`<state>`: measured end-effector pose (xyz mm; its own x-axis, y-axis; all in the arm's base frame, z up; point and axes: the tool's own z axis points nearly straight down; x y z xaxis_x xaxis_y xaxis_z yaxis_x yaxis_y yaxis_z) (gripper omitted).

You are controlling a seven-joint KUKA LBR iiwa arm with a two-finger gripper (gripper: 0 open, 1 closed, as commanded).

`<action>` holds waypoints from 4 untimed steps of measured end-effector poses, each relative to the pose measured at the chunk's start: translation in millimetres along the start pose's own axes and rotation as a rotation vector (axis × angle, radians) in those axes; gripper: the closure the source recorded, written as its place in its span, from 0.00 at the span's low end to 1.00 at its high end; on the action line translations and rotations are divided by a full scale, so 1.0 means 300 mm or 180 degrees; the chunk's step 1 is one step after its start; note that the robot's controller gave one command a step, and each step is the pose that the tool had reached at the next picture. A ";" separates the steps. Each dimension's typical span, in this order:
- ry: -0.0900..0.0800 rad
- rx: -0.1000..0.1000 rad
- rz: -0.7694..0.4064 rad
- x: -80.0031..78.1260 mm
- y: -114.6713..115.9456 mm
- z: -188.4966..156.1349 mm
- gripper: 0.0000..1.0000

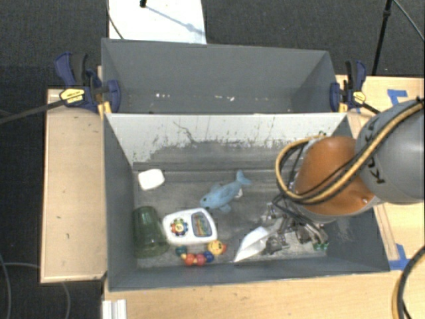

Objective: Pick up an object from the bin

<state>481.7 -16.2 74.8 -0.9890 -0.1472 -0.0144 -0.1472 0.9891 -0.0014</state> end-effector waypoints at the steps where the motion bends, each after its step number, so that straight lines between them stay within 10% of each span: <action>1: 0.0022 0.0000 0.0001 0.002 -0.001 -0.011 1.00; 4: 0.0062 -0.0009 0.0012 0.008 0.002 -0.194 1.00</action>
Offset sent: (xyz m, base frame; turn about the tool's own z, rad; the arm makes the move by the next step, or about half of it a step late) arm 0.0001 0.0001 0.0643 0.0000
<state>478.4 -16.0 133.0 -0.9897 -0.1434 0.0050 -0.1434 0.9897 0.0013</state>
